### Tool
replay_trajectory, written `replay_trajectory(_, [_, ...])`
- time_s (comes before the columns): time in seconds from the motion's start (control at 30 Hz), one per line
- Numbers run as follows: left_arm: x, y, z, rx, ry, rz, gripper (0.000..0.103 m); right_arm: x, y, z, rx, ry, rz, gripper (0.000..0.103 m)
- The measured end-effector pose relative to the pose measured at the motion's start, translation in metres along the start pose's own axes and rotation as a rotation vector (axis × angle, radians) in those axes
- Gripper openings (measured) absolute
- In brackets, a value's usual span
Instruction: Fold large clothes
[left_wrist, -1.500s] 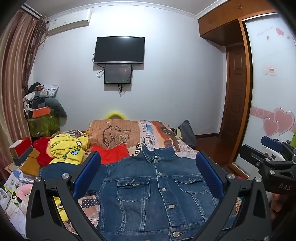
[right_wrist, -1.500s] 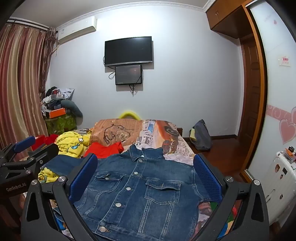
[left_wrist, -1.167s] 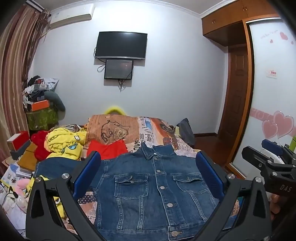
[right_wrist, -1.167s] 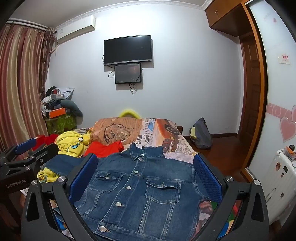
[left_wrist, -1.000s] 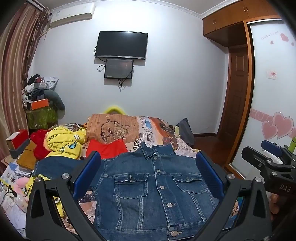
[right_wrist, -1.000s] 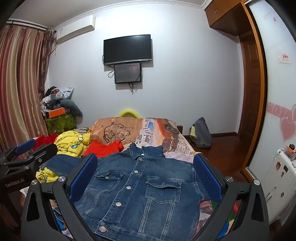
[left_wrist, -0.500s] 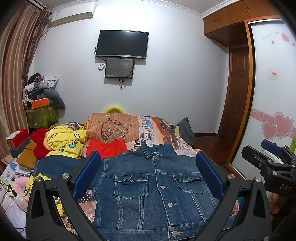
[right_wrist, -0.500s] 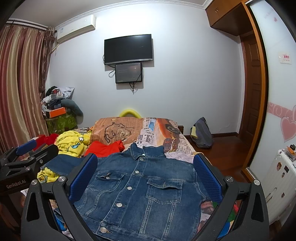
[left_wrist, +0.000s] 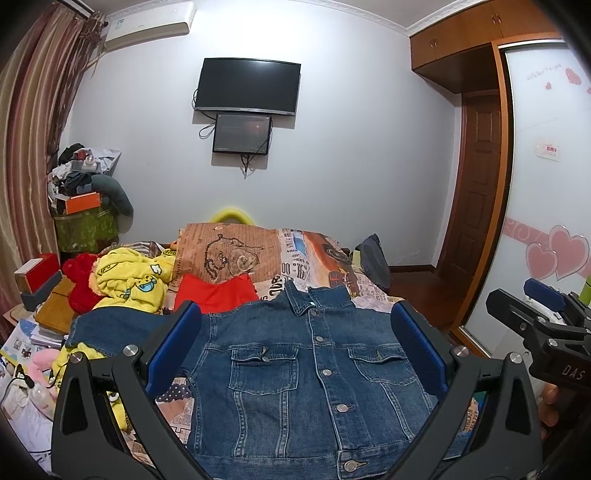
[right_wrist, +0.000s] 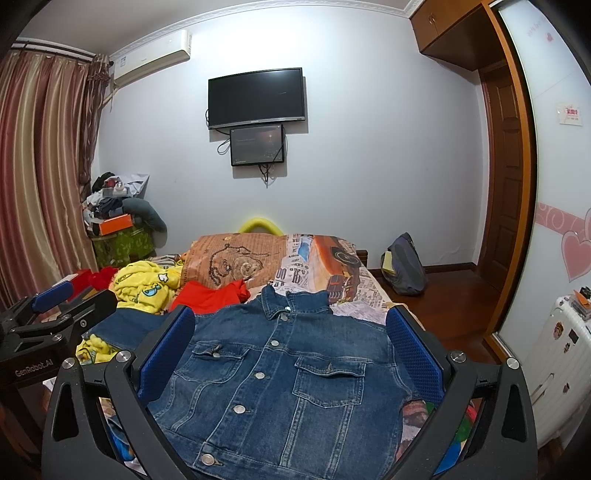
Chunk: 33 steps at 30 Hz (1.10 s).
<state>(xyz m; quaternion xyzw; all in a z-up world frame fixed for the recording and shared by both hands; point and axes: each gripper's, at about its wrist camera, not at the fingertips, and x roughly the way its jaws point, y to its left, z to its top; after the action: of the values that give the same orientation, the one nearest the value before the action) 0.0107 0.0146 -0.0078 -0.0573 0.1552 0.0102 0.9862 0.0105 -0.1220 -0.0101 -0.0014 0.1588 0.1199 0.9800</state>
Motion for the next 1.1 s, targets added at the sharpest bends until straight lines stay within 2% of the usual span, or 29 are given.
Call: replay_trajectory(1.1, [0.0057,0.0027,0.0009,-0.009,0.013,0.004,0.103,0.0053,0.0018,0.0017,0.002,0.01,0.015,0.103])
